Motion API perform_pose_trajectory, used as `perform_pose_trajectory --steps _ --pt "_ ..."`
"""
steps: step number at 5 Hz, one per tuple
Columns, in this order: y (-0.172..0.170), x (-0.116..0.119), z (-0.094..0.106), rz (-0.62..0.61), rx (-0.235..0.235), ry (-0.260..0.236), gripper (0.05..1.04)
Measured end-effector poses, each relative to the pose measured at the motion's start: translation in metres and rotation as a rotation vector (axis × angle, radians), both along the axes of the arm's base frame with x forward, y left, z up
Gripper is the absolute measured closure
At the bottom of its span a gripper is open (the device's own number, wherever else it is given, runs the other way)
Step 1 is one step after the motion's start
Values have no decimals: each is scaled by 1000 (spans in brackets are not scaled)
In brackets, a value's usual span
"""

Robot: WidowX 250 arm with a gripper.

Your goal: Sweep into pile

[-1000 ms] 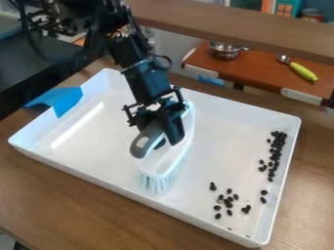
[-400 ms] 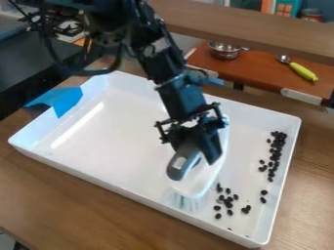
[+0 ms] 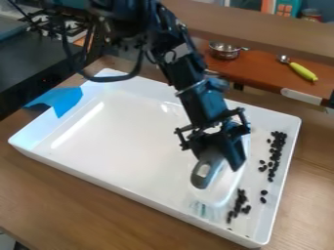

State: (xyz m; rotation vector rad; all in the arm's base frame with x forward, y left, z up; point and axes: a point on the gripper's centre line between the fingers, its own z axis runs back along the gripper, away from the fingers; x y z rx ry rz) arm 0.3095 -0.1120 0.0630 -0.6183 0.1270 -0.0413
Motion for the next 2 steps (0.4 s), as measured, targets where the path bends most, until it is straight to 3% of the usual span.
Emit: perform_pose_trajectory --steps 2 --pt "-11 3 8 56 -33 41 590"
